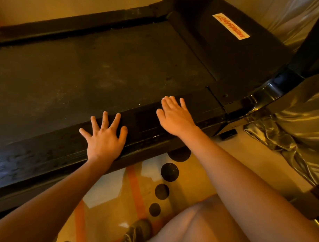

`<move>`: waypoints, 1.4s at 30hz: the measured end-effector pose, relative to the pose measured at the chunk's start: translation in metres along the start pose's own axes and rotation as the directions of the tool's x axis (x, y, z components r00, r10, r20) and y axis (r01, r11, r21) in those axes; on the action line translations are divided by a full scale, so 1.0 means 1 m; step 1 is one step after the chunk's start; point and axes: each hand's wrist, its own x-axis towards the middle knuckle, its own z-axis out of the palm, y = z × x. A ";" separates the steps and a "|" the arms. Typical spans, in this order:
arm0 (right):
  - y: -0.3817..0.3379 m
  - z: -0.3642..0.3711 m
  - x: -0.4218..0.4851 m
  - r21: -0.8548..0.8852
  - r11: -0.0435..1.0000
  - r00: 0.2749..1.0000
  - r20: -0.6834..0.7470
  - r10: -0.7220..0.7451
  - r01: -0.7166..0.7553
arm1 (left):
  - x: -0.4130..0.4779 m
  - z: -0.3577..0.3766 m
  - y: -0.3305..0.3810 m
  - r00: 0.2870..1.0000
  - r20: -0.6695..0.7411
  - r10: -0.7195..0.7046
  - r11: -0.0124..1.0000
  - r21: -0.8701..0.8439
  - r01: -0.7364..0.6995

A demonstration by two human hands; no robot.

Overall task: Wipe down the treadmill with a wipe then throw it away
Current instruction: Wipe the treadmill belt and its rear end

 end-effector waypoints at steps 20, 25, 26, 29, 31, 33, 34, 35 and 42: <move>-0.019 0.011 -0.017 -0.006 1.000 0.999 -0.033 0.017 -0.017 | -0.004 -0.002 0.001 1.000 -0.006 0.007 1.000 -0.010 -0.007; -0.044 0.028 -0.060 -0.043 0.978 0.978 0.035 -0.204 0.205 | -0.003 -0.003 0.004 1.000 0.006 0.001 1.000 -0.006 -0.001; -0.044 0.031 -0.072 -0.069 0.965 0.968 0.040 -0.249 0.251 | -0.003 -0.002 0.004 1.000 0.007 0.004 1.000 -0.005 -0.004; -0.015 0.024 -0.062 -0.127 0.979 0.987 0.012 -0.158 0.158 | -0.003 0.000 0.003 1.000 -0.001 0.028 0.999 -0.021 -0.028; 0.001 0.015 -0.047 -0.138 0.990 1.000 -0.013 -0.007 0.005 | -0.002 0.001 0.002 0.999 -0.009 0.035 0.999 -0.026 -0.035; -0.006 0.016 -0.048 -0.115 0.993 0.999 -0.017 0.039 -0.040 | -0.002 0.001 0.002 0.999 -0.010 0.034 0.999 -0.030 -0.035; -0.017 0.020 -0.055 -0.100 0.995 1.000 -0.002 0.002 -0.002 | -0.002 0.001 0.003 0.999 -0.010 0.033 0.999 -0.031 -0.033; -0.029 0.026 -0.065 -0.086 0.994 0.998 0.019 -0.068 0.069 | -0.002 0.001 0.004 0.999 -0.013 0.029 0.999 -0.028 -0.030; -0.008 0.021 -0.059 -0.054 0.996 0.997 0.010 -0.070 0.070 | -0.002 0.001 0.002 0.999 -0.019 0.041 0.999 -0.034 -0.041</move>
